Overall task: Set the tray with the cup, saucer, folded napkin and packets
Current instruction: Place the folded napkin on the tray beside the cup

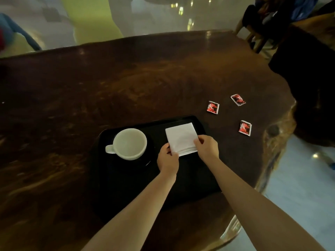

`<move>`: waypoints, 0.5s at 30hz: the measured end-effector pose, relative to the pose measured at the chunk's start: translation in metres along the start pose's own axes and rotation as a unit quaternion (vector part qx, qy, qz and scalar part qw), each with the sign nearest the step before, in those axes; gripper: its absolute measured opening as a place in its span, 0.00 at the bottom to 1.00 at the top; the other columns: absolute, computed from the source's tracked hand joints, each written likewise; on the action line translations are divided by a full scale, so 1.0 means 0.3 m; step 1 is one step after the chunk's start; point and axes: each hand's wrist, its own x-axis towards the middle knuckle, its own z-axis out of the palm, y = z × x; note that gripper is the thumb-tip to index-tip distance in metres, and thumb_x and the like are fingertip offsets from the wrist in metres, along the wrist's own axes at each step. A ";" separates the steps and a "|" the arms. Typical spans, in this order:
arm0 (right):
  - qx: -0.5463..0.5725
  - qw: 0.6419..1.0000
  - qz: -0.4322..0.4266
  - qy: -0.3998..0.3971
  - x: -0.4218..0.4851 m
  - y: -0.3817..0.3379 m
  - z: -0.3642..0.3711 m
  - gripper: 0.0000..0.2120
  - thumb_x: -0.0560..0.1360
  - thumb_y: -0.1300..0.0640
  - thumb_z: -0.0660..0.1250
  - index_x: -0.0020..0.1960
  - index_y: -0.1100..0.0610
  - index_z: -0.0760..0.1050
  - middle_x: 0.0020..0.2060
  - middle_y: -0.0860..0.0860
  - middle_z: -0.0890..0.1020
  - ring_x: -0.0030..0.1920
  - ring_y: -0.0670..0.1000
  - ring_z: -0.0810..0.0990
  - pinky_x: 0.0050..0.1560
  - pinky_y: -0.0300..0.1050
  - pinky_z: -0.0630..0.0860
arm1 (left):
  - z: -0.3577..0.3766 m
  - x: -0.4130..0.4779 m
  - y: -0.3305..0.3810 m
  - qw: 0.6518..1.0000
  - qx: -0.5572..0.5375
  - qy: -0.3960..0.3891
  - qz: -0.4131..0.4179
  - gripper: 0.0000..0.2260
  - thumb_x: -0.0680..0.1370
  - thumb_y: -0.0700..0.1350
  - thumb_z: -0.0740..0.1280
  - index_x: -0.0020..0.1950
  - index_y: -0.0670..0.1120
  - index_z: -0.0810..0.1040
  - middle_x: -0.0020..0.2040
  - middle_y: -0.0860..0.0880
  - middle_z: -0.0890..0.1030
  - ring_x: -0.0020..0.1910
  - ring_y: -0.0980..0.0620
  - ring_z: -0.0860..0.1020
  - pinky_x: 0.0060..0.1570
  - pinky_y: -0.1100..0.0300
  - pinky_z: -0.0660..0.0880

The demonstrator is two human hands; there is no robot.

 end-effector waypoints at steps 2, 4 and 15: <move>-0.038 0.999 -0.006 -0.021 0.032 0.016 0.015 0.12 0.78 0.57 0.59 0.57 0.61 0.76 0.52 0.56 0.78 0.46 0.52 0.77 0.44 0.44 0.72 | 0.021 0.006 -0.015 0.999 0.042 0.009 0.028 0.17 0.77 0.38 0.63 0.66 0.47 0.72 0.60 0.49 0.77 0.59 0.50 0.76 0.59 0.52 0.75; -0.071 0.996 -0.026 -0.040 0.057 0.039 0.031 0.11 0.79 0.58 0.58 0.53 0.62 0.77 0.49 0.57 0.78 0.44 0.53 0.77 0.42 0.45 0.74 | 0.038 0.014 -0.030 0.995 0.079 0.024 0.050 0.16 0.77 0.39 0.62 0.64 0.47 0.73 0.58 0.50 0.78 0.58 0.51 0.76 0.59 0.52 0.75; -0.127 0.967 -0.203 -0.092 0.095 0.109 0.045 0.16 0.78 0.57 0.60 0.64 0.58 0.65 0.56 0.54 0.73 0.53 0.51 0.72 0.52 0.40 0.72 | 0.101 0.004 -0.048 0.950 0.233 0.179 0.101 0.17 0.77 0.40 0.63 0.65 0.48 0.71 0.59 0.48 0.75 0.55 0.52 0.76 0.55 0.57 0.76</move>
